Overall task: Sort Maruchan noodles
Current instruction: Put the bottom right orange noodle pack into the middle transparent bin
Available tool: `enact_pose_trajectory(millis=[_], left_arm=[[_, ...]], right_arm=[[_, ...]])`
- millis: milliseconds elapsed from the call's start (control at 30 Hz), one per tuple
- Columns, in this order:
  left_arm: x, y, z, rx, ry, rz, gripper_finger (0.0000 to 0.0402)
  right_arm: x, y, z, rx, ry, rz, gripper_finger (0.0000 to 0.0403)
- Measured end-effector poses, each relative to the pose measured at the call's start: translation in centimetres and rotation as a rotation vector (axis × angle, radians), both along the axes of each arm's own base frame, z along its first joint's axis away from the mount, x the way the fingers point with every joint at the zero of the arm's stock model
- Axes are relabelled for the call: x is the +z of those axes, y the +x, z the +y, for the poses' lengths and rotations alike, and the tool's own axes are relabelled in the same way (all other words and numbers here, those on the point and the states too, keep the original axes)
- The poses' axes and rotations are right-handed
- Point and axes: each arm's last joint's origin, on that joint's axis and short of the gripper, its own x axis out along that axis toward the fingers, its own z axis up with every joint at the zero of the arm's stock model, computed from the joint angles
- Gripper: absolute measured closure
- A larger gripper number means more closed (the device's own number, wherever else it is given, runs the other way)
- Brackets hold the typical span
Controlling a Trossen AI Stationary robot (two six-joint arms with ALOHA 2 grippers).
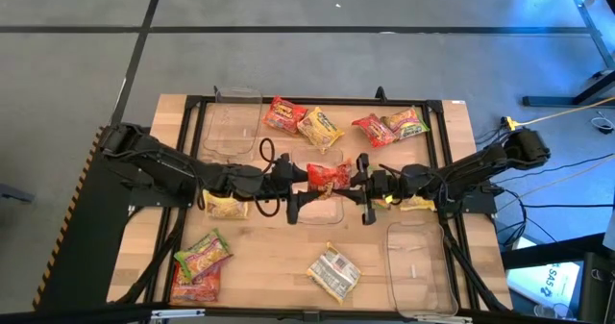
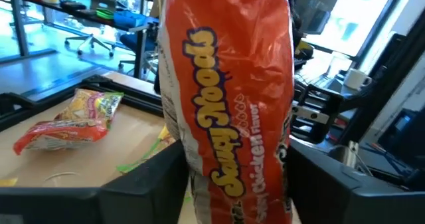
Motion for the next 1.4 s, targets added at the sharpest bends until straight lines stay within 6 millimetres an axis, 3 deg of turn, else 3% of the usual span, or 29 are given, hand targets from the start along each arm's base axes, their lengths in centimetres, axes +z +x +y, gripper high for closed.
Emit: enact_pose_trajectory(millis=[167, 400, 567, 733, 867, 1033, 1200, 1400], left_arm=[[0.0, 0.0, 0.0, -0.012, 0.008, 0.003, 0.0250], [0.0, -0.1, 0.0, -0.017, 0.058, 0.014, 0.0273], [0.7, -1.0, 0.4, -0.008, 0.099, 0.058, 0.0274], [0.5, -2.0, 1.5, 0.017, 0.139, 0.186, 0.0274], [-0.5, -2.5, 2.9, 0.039, 0.202, 0.335, 0.0274], [-1.7, -2.8, 5.9, 0.011, 0.273, 0.535, 0.0274], [-0.4, -2.6, 9.6, 0.002, 0.249, 0.670, 0.0279], [1.2, -0.5, 12.0, -0.066, 0.223, 0.818, 0.0285]], right_arm=[[0.0, 0.0, 0.0, -0.006, 0.003, 0.002, 0.0343], [0.5, -0.4, -0.1, -0.003, -0.006, 0.025, 0.0251], [1.5, -2.4, -0.6, -0.012, -0.078, 0.133, 0.0206], [1.9, -5.3, -1.3, -0.013, -0.115, 0.286, 0.0194], [1.4, -6.9, -1.6, -0.006, -0.143, 0.416, 0.0194], [0.7, -7.4, -1.7, 0.000, -0.169, 0.501, 0.0194], [0.7, -7.3, -1.8, -0.019, -0.248, 0.490, 0.0193], [0.6, -7.4, -1.9, -0.064, -0.219, 0.504, 0.0193]])
